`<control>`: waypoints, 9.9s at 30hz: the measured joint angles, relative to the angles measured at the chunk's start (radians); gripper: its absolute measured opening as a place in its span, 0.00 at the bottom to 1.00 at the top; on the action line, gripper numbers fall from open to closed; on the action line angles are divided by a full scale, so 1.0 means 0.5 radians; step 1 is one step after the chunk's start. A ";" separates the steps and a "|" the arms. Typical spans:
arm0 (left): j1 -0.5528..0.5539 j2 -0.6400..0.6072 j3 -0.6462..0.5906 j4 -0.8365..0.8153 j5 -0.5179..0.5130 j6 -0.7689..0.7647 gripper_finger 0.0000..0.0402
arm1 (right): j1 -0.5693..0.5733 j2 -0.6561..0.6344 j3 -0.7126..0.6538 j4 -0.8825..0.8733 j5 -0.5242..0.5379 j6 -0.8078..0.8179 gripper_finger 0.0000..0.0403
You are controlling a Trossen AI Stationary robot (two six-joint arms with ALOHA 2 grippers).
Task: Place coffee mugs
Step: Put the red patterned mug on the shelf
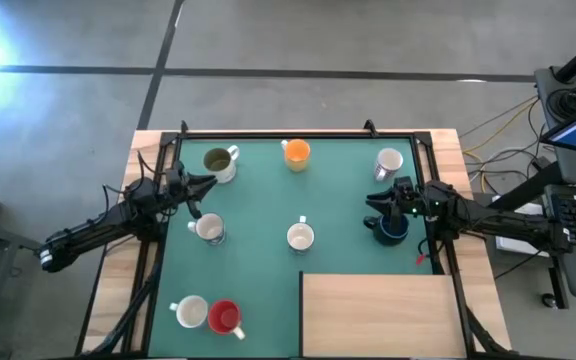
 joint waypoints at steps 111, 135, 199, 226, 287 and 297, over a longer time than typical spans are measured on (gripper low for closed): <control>0.001 0.000 0.000 0.000 0.000 0.000 0.12 | -0.732 2.614 2.260 -2.208 0.694 -0.417 0.16; 0.000 0.000 -0.001 0.000 0.000 0.000 0.12 | -0.518 2.075 2.437 -2.336 0.111 -0.047 0.03; 0.001 0.000 -0.001 0.000 0.000 0.000 0.12 | 2.258 2.128 2.925 -3.003 -0.257 2.395 0.03; 0.000 0.001 -0.001 0.000 0.000 0.000 0.12 | 2.323 2.335 3.606 -3.212 -0.126 2.210 0.26; 0.000 0.005 -0.001 0.000 0.000 0.000 0.12 | 2.181 2.128 3.404 -3.265 0.055 -0.497 0.19; 0.001 0.006 -0.001 0.000 0.000 0.000 0.12 | 2.335 2.061 3.264 -3.264 0.126 -0.540 0.19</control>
